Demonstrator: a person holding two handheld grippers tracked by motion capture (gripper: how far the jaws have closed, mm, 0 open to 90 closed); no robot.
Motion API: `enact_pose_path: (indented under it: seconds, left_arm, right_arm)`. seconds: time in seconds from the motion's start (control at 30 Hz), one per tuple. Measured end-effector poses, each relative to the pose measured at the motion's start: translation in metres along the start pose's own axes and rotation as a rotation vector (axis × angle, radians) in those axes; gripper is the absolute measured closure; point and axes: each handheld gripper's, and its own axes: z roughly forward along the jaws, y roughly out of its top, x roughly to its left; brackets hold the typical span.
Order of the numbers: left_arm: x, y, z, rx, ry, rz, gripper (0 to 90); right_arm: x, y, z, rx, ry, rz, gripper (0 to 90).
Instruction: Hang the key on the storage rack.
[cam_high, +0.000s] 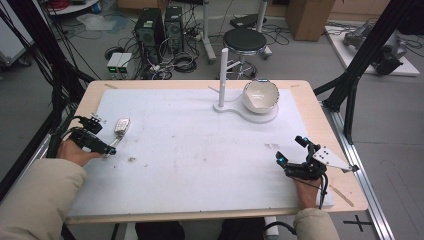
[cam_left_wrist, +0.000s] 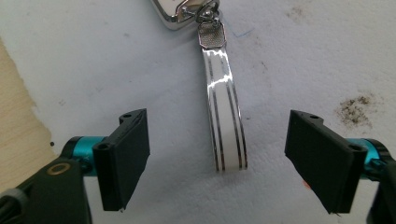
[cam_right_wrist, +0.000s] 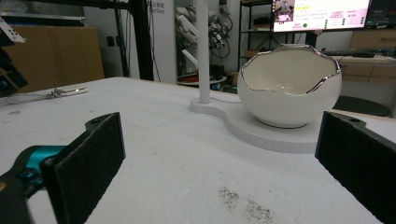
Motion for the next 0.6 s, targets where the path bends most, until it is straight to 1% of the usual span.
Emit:
enact_pose_path:
  seconds: [0.07,0.13,0.2,0.3,0.43,0.47,0.5,0.6]
  left_arm:
    - [-0.0019,0.0003,0.0009,0.009,0.014,0.005,28.2]
    - [-0.0020,0.0004,0.0012,0.010,0.014,0.008,30.7]
    - [-0.0033,0.0006,0.0027,0.027,0.016,-0.002,32.6]
    - [-0.0036,0.0007,0.0033,0.037,0.014,0.000,35.1]
    - [-0.0034,0.0012,0.0039,0.052,-0.001,-0.006,40.8]
    - [-0.0034,0.0016,0.0038,0.057,-0.002,-0.002,40.8]
    - [-0.0035,0.0016,0.0040,0.059,-0.008,-0.003,44.9]
    - [-0.0040,0.0022,0.0041,0.063,-0.016,-0.002,47.8]
  right_arm:
    - [0.0001,0.0001,-0.0001,0.001,0.001,0.002,0.6]
    - [0.0001,0.0001,0.0000,0.000,0.000,0.003,0.6]
    - [0.0001,0.0001,-0.0001,0.001,0.002,0.003,0.6]
    - [-0.0001,0.0000,-0.0001,0.001,0.001,0.004,0.6]
    - [-0.0001,0.0001,-0.0002,0.000,0.002,0.006,0.6]
    - [-0.0001,0.0001,-0.0002,0.000,0.002,0.006,0.6]
    - [-0.0002,0.0000,-0.0002,0.001,0.002,0.004,0.6]
    - [-0.0002,0.0000,-0.0002,0.001,0.003,0.004,0.6]
